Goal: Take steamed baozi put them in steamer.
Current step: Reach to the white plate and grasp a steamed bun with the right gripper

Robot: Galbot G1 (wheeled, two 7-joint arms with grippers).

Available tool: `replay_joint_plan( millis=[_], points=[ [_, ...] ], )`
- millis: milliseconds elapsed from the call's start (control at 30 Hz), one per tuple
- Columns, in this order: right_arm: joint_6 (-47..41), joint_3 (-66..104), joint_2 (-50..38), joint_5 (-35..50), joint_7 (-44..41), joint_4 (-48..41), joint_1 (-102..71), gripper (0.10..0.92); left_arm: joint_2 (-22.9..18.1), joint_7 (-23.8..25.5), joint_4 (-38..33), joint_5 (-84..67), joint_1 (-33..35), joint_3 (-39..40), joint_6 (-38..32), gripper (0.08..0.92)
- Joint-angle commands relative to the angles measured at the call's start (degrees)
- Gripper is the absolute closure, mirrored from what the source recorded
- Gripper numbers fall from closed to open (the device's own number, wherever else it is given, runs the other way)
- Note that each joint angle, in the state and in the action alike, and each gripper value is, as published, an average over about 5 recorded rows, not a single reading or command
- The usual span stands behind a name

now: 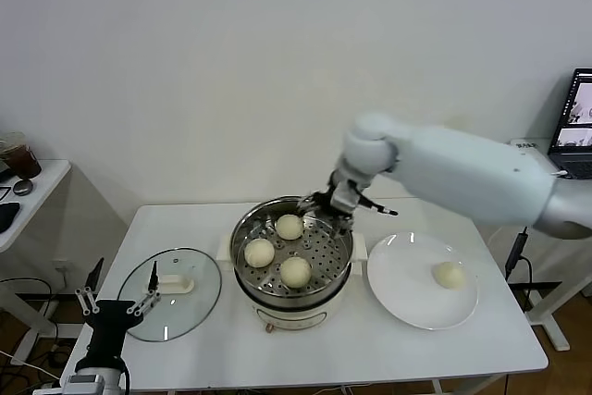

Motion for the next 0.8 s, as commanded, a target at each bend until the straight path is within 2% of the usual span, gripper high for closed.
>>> replay_joint_plan(
  millis=[33, 167, 367, 600, 800],
  points=[
    [-21.27, 2.68, -10.96, 5.24, -1.78, 0.14, 0.53, 0.203, 0.01, 0.03, 0.05, 0.01, 0.0, 0.02, 0.0, 0.177],
    [-23.65, 5.37, -17.07, 1.81, -2.94, -0.17, -4.32, 0.203, 0.14, 0.04, 0.47, 0.07, -0.35, 0.5, 0.0, 0.177],
    [-21.72, 13.37, -22.2, -4.78, -3.01, -3.1, -16.37, 0.203, 0.23, 0.1, 1.09, 0.31, -0.83, 1.32, 0.1, 0.177],
    [-16.03, 24.71, -22.0, -10.77, -3.06, -11.72, -30.91, 0.203, 0.18, 0.18, 1.47, 0.68, -0.9, 1.6, 0.24, 0.177],
    [-14.6, 29.93, -20.06, -14.77, -1.2, -15.13, -37.4, 0.203, 0.15, 0.19, 1.73, 0.77, -0.61, 1.24, 0.22, 0.177]
  ],
)
